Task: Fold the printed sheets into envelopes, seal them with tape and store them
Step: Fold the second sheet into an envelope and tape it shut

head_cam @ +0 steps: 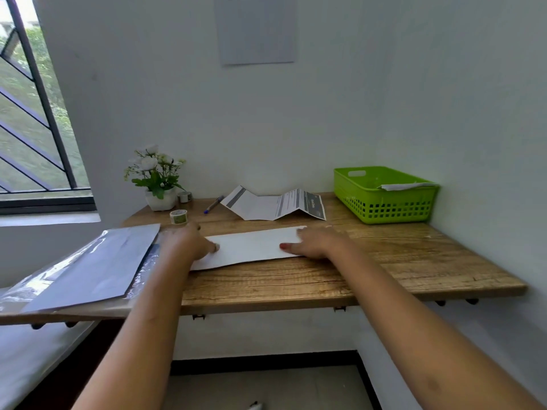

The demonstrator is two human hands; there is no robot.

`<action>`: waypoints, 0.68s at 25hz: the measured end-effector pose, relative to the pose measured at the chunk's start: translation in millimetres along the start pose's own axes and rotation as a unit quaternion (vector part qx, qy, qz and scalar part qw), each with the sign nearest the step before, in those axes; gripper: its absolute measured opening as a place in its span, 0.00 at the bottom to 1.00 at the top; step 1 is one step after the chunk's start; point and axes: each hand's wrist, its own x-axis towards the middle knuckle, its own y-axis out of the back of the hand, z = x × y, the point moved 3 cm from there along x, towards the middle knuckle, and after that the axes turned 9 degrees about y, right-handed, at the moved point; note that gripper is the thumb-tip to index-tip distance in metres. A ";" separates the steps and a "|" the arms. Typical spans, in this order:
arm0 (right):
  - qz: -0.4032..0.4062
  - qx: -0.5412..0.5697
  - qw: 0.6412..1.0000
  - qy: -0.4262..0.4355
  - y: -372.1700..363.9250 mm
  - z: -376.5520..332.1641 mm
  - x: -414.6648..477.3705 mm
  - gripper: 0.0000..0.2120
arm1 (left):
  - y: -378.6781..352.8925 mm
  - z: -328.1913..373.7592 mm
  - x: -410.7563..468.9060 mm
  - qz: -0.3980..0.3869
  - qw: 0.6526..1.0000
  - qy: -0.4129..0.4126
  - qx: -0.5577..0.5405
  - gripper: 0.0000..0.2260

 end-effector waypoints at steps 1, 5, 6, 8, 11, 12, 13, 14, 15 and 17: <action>-0.004 -0.018 1.000 -0.004 -7.2 -1.6 -0.5 0.41 | -2.1 -2.5 -4.6 -0.016 1.000 0.004 -0.018 0.33; 0.031 0.022 0.999 0.008 -10.8 -8.0 -7.0 0.35 | 6.4 -1.2 -18.7 -0.038 0.996 -0.019 -0.078 0.23; 0.058 0.038 0.998 0.009 -8.9 -10.7 -10.6 0.32 | 8.1 -1.1 -20.2 -0.037 0.996 -0.024 -0.081 0.19; 0.105 0.057 0.993 0.001 -5.0 -14.9 -17.4 0.28 | 8.3 -2.3 -19.2 -0.036 0.991 -0.016 -0.131 0.13; 0.114 0.049 0.992 0.001 -0.6 -17.6 -23.3 0.28 | 8.4 -10.3 -26.9 -0.035 0.955 0.001 -0.294 0.12; 0.106 0.045 0.993 0.000 1.9 -17.0 -24.6 0.28 | 7.0 -13.0 -30.0 -0.024 0.936 -0.005 -0.350 0.13; 0.098 0.038 0.994 0.000 5.3 -16.1 -25.1 0.28 | 6.4 -15.1 -34.6 -0.014 0.911 -0.019 -0.411 0.14; 0.091 0.026 0.996 -0.001 8.8 -15.3 -25.8 0.28 | 6.1 -15.9 -40.0 -0.005 0.883 -0.037 -0.469 0.15; 0.098 0.012 0.995 -0.002 13.0 -15.6 -27.4 0.28 | 7.6 -16.2 -45.8 0.007 0.850 -0.057 -0.524 0.15; 0.185 0.032 0.982 -0.012 19.7 -19.8 -35.1 0.27 | 9.1 -13.5 -49.8 0.032 0.778 -0.095 -0.620 0.16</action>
